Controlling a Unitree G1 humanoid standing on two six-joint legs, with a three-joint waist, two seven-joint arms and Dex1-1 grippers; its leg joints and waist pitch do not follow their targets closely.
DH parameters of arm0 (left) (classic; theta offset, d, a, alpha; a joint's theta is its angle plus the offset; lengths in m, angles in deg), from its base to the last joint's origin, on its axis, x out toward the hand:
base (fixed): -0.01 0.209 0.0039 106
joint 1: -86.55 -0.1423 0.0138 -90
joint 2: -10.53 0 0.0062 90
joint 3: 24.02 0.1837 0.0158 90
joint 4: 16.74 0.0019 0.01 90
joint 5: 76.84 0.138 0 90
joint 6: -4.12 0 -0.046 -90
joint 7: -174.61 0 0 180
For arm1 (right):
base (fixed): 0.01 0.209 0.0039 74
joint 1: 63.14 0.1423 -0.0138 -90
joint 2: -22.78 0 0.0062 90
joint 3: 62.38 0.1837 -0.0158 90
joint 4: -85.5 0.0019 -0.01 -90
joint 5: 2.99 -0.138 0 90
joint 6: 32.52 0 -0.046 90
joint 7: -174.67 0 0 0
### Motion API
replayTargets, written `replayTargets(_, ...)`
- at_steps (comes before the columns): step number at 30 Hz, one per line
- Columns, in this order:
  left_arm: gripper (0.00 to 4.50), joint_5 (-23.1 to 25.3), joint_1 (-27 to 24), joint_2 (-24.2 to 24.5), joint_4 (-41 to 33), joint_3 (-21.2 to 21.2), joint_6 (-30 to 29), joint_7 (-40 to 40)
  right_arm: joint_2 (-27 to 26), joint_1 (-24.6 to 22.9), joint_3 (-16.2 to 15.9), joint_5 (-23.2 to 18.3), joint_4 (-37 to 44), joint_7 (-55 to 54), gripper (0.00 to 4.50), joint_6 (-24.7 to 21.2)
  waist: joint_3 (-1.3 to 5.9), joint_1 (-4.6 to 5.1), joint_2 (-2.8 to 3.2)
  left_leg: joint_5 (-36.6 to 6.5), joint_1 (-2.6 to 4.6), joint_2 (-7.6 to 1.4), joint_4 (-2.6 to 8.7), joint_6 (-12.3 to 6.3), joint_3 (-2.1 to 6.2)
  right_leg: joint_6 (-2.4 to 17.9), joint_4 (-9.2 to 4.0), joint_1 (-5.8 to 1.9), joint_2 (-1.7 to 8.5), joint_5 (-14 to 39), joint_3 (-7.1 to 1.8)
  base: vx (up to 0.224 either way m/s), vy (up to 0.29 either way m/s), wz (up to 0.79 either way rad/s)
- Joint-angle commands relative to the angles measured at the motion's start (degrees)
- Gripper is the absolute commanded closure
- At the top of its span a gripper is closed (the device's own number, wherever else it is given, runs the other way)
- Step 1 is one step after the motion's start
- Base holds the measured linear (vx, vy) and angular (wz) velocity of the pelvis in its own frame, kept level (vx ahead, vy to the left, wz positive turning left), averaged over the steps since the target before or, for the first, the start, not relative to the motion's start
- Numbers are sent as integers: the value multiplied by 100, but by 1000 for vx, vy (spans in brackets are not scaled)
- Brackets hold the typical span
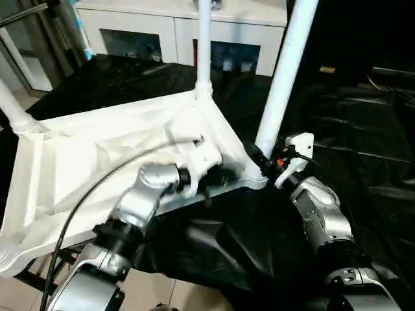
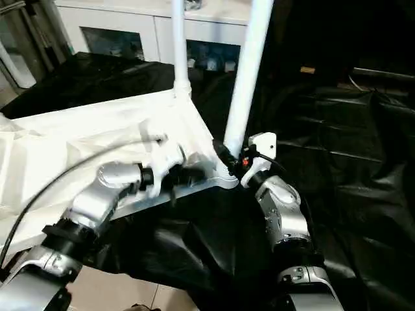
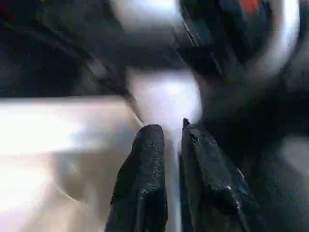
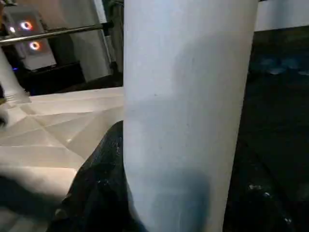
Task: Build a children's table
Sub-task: Insert table leg to table base
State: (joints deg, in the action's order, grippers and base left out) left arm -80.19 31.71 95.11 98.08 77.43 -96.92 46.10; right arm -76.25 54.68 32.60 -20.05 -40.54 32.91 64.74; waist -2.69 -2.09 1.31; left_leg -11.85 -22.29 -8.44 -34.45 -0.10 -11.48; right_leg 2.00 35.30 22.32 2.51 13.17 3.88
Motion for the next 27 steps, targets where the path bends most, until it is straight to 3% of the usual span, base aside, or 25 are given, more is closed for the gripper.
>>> replayTargets(1, 344, -240, 268, 11, -75, -362, -93, -192, 50, 26, -48, -4, 205, 107, 261, -11, 382, -37, -39, -6, 108, -601, 316, -955, 283, 1627, -260, -325, 767, -1138, -362, 0, 0, 0)
replayTargets(5, 337, -134, 815, -114, 395, -732, -182, -1073, 86, 22, -126, 20, 375, 227, 261, -5, 363, -65, -41, -143, 131, -610, 320, -849, 284, 1532, -301, -323, 758, -643, -363, 0, 0, 0)
replayTargets(9, 337, 4, 1499, -426, 937, -895, -254, -2034, 98, 40, -286, 102, 542, 345, 261, -89, 390, -89, -50, 39, 137, -609, 286, -938, 289, 1534, -267, -319, 759, -964, -361, 0, 0, 0)
replayTargets(15, 337, -139, 1727, -1060, 807, -658, -120, -1892, 112, 63, -445, 302, 568, 275, 261, -89, 423, -189, -53, 434, 106, -619, 227, -1180, 293, 1622, -195, -322, 794, -1459, -352, 0, 0, 0)
replayTargets(18, 337, -426, 1749, -1414, 473, -574, -124, -1628, 149, 73, -478, 372, 597, 190, 261, -167, 432, -206, -63, 401, 102, -632, 216, -1188, 300, 1634, -194, -323, 804, -1461, -344, 0, 0, 0)
replayTargets(22, 337, -706, 1701, -1590, 173, -544, -300, -1464, 195, 126, -417, 370, 606, 66, 261, -360, 395, -201, -77, 119, 64, -626, 215, -1119, 294, 1676, -218, -308, 808, -1069, -347, 0, 0, 0)
replayTargets(26, 337, -303, 1659, -1301, 574, -681, 77, -1867, 298, 242, -282, 366, 532, -108, 261, -406, 362, -155, -66, -339, 74, -593, 246, -892, 298, 1520, -331, -306, 768, -222, -343, 0, 0, 0)
replayTargets(27, 337, -176, 1636, -1194, 659, -695, 191, -1950, 335, 268, -260, 354, 521, -154, 261, -437, 354, -121, -89, -432, 79, -585, 262, -816, 293, 1432, -360, -303, 750, -19, -349, 0, 0, 0)
